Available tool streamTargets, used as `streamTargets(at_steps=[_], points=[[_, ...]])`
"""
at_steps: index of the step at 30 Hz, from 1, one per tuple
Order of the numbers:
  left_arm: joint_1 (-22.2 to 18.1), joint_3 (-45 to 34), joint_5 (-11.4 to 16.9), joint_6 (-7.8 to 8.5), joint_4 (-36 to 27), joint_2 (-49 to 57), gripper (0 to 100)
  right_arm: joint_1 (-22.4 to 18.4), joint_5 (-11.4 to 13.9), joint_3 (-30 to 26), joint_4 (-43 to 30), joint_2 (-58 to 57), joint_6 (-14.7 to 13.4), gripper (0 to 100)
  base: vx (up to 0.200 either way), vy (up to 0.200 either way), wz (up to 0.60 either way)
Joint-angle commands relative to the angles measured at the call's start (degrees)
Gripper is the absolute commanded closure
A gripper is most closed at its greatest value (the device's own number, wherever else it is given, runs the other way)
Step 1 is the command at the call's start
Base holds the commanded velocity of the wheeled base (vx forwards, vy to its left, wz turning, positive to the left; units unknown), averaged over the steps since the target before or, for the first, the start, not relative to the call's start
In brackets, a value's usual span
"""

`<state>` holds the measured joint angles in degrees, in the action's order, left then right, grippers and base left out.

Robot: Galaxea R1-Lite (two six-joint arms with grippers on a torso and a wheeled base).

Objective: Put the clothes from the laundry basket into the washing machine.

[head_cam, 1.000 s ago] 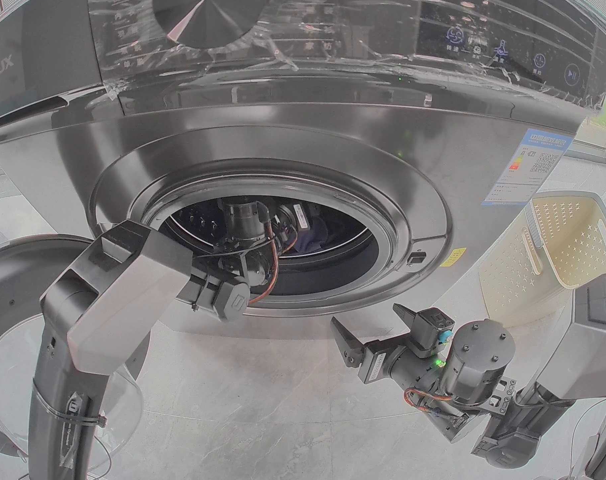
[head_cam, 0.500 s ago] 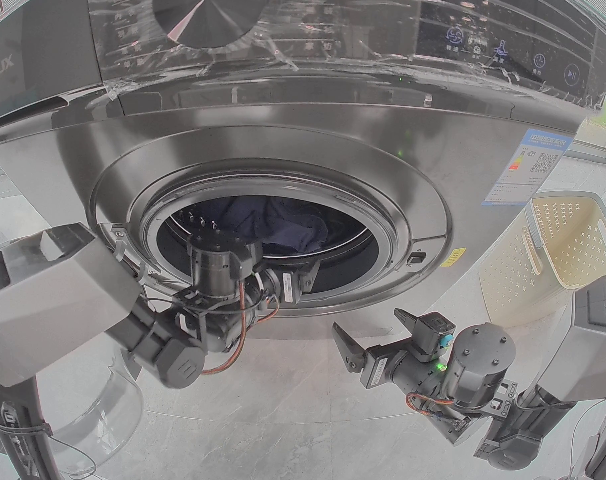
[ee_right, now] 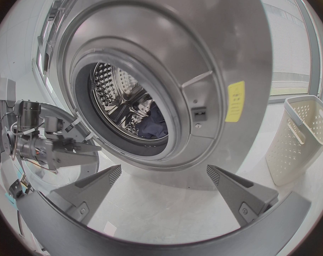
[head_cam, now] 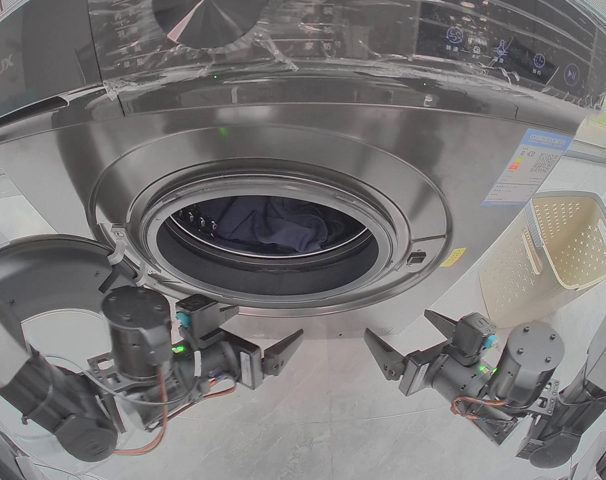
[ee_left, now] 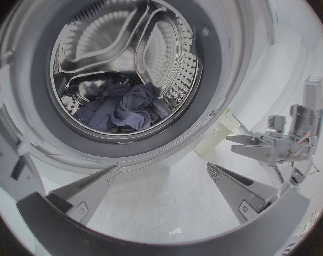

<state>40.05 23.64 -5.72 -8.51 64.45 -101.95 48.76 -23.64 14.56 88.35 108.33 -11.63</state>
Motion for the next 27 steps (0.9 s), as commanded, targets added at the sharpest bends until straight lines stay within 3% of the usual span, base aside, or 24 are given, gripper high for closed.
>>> streamTargets(at_steps=[1,6,8,10,14,18,19,21,24,27], points=[[1.09,-10.45,0.71,-0.02,0.41,15.99,0,-2.53,1.14,-8.32,-0.02,-7.95,1.43,0,-0.2,0.0,0.0],[0.65,-14.41,0.09,0.25,0.5,22.15,0,-2.62,0.52,-12.8,-0.1,-12.17,1.7,0,-0.2,0.0,0.0],[0.03,-15.9,-0.35,0.86,-0.2,26.8,0,-4.55,0.43,-14.56,-1.33,-15.6,2.05,0,-0.2,0.0,0.0],[-1.02,-16.78,-0.43,2.09,-1.43,29.44,0,-6.57,0.52,-14.56,-4.06,-18.41,2.4,0,-0.2,0.0,0.0],[-4.71,-19.16,-0.43,4.91,-6.09,36.91,0,-10.0,0.87,-14.56,-15.04,-29.49,6.62,0,-0.2,0.0,0.0],[-6.3,-20.12,-0.43,5.08,-9.17,42.36,0,-11.15,0.52,-14.56,-22.52,-36.69,5.92,0,-0.2,0.0,0.0],[-8.67,-20.91,-0.43,5.26,-12.77,47.81,0,-14.4,0.17,-14.56,-28.76,-41.0,4.77,0,-0.2,0.0,0.0],[-11.31,-21.26,-0.43,5.87,-17.08,53.17,0,-17.21,-0.88,-14.56,-34.56,-45.48,4.42,0,-0.2,0.0,0.0],[-15.26,-20.65,-0.26,7.98,-24.99,60.82,0,-19.49,-1.41,-14.56,-40.62,-52.08,4.51,0,-0.2,0.0,0.0],[-19.04,-20.3,0.18,8.42,-32.37,68.29,0,-24.07,-1.32,-14.56,-46.33,-58.49,4.86,0,-0.2,0.0,0.0]])
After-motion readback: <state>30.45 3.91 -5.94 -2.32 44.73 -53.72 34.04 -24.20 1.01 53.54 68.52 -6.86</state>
